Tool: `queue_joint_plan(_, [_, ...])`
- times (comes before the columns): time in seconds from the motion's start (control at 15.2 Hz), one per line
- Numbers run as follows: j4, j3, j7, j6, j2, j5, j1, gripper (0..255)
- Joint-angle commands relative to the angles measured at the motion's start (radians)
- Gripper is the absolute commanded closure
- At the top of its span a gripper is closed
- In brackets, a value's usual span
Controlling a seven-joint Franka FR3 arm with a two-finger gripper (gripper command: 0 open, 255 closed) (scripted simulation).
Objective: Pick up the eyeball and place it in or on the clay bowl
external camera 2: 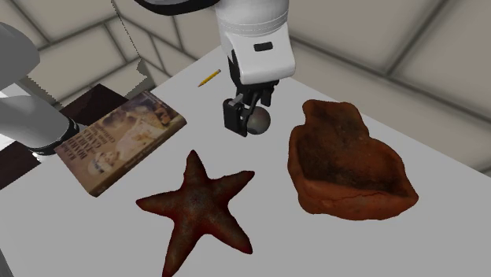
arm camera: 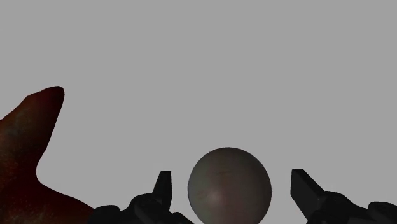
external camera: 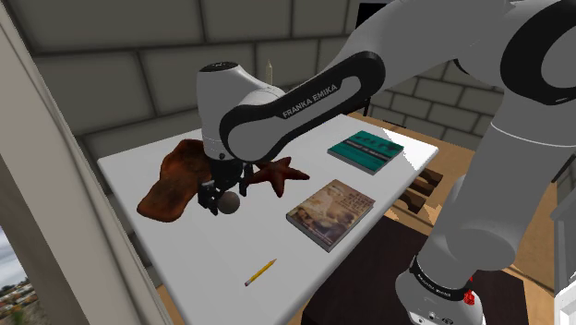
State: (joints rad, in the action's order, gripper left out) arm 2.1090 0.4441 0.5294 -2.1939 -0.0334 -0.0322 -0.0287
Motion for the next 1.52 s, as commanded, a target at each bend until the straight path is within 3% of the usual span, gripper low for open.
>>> queue_joint_plan(0.0, [0.003,0.000,0.001,-0.004,-0.001,-0.001,0.000,0])
queue_joint_plan(0.33, [0.003,0.000,0.001,-0.004,-0.001,-0.001,0.000,0])
queue_joint_plan(0.4, [0.003,0.000,0.001,-0.004,-0.001,-0.001,0.000,255])
queue_joint_plan(0.99, [0.003,0.000,0.001,-0.004,-0.001,-0.001,0.000,255])
queue_joint_plan(1.45, [-0.053,-0.001,-0.015,0.086,0.038,0.021,0.002,255])
